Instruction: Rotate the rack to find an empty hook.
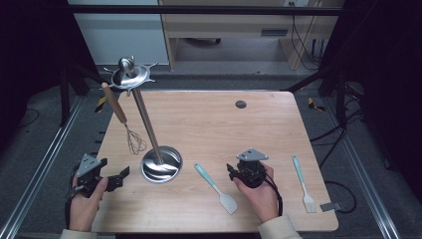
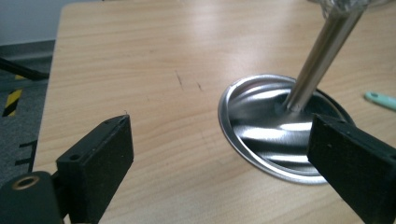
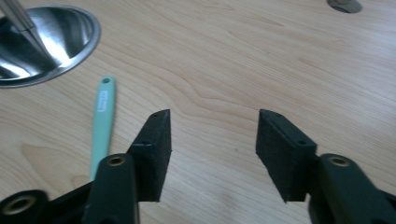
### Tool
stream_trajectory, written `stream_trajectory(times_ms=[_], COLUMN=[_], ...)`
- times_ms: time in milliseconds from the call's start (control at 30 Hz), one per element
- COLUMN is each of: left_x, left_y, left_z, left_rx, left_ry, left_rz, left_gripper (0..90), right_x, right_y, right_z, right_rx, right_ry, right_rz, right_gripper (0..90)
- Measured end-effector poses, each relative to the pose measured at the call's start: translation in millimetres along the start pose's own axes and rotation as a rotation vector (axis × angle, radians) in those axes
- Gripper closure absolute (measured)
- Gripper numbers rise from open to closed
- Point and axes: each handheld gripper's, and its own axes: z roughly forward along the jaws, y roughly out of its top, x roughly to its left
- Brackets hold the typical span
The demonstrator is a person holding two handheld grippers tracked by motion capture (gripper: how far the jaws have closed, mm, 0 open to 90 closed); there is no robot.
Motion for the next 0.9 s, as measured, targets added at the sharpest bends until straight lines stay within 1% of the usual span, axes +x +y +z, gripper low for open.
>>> stream_trajectory(times_ms=[33,100,133,167,233,267,300,333,367,433,467,533,567,667,700,833,900], left_x=[0.4,0.6,1.0,1.5,1.8,2.0,2.4,2.7,3.0,3.2,3.4,3.6,3.5,3.5,3.7,3.4,2.6], left_y=[0.1,-0.1,-0.7,-2.2,-3.1,-3.8,-4.7,-5.2,-5.5,-6.2,-6.4,-7.0,-7.2,-7.1,-7.2,-8.0,-7.8], left_z=[-2.5,-2.4,-1.7,0.3,1.9,3.9,6.2,7.7,8.7,9.7,9.9,9.9,9.7,8.8,8.6,9.5,9.7], left_rx=[-0.002,-0.003,0.004,0.017,0.023,0.031,0.04,0.045,0.049,0.05,0.05,0.051,0.052,0.047,0.046,0.049,0.055], left_ry=[0.003,0.003,0.003,0.003,0.003,0.002,0.001,0.001,0.0,-0.002,-0.002,-0.005,-0.006,-0.007,-0.007,-0.014,-0.02], left_rz=[0.036,0.042,0.045,0.053,0.057,0.057,0.06,0.063,0.065,0.058,0.059,0.058,0.059,0.058,0.055,0.052,0.061], left_gripper=[4.8,4.2,4.2,4.1,4.0,4.0,4.0,4.0,4.0,4.0,4.0,4.0,4.0,4.0,4.0,4.0,4.0], right_x=[2.5,6.6,6.6,12.1,17.0,17.0,24.0,26.8,26.8,32.4,35.1,41.0,41.0,47.2,50.1,52.8,55.0], right_y=[0.8,1.6,1.6,3.2,5.5,5.5,9.0,10.5,10.5,12.4,12.7,12.7,12.7,13.0,13.2,13.2,13.5], right_z=[1.7,4.9,4.9,11.5,17.8,17.8,25.8,29.2,29.2,35.6,38.2,44.3,44.3,50.4,55.0,60.1,64.2], right_rx=[0.002,0.012,0.012,0.026,0.042,0.042,0.056,0.064,0.064,0.078,0.083,0.099,0.099,0.113,0.123,0.135,0.14], right_ry=[0.011,0.024,0.024,0.054,0.071,0.071,0.084,0.091,0.091,0.102,0.108,0.117,0.117,0.127,0.133,0.134,0.135], right_rz=[-0.012,-0.021,-0.021,-0.027,-0.044,-0.044,-0.059,-0.073,-0.073,-0.102,-0.103,-0.113,-0.113,-0.123,-0.122,-0.138,-0.14], right_gripper=[53.3,59.5,59.5,66.4,72.6,72.6,78.4,80.5,80.5,85.4,87.1,89.9,89.9,90.0,90.0,90.0,90.0])
